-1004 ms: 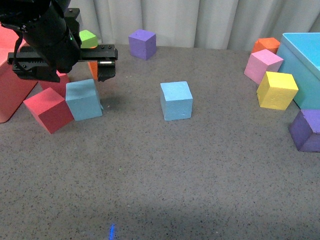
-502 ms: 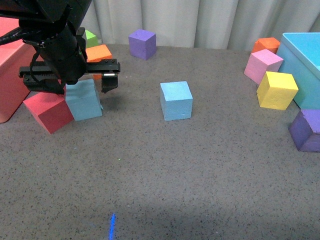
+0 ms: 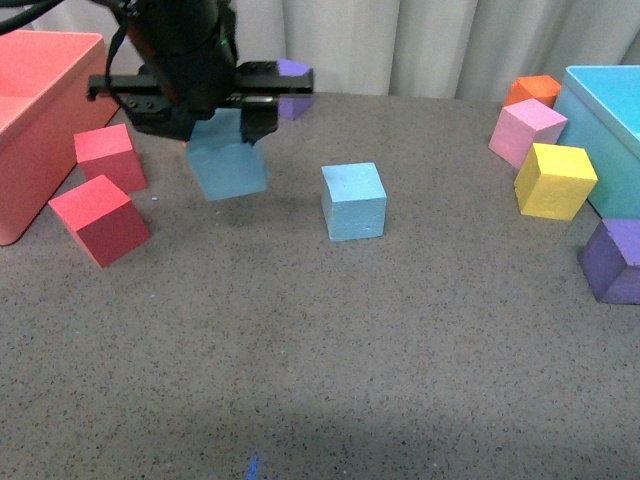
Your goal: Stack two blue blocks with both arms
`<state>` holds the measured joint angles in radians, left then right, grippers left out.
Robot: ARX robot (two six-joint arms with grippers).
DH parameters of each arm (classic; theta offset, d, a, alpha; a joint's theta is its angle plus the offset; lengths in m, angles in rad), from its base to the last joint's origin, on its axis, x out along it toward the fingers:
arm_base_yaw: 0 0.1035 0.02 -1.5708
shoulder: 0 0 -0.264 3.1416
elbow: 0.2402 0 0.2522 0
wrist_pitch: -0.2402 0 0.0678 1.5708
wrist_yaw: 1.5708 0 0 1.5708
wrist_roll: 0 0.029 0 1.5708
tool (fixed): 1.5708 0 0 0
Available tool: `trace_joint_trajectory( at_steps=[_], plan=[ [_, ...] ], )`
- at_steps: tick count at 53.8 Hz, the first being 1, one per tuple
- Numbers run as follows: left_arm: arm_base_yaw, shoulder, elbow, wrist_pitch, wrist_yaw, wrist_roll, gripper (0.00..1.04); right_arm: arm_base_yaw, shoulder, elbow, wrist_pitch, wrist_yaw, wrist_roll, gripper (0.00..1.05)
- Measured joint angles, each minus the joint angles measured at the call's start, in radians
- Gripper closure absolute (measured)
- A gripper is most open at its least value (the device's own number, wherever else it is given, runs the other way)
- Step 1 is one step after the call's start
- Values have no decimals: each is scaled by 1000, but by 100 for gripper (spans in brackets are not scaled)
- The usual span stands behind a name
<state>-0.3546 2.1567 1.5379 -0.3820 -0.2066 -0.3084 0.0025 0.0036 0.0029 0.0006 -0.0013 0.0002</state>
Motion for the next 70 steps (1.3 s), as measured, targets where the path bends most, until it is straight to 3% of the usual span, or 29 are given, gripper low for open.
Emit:
trace_joint_trajectory(
  at_steps=[21, 70],
  plan=[
    [-166, 74, 210, -131, -92, -45, 57, 0, 0, 0, 0, 0, 0, 10],
    [-230, 267, 451, -240, -146, -60, 58, 0, 0, 0, 0, 0, 0, 10]
  ],
)
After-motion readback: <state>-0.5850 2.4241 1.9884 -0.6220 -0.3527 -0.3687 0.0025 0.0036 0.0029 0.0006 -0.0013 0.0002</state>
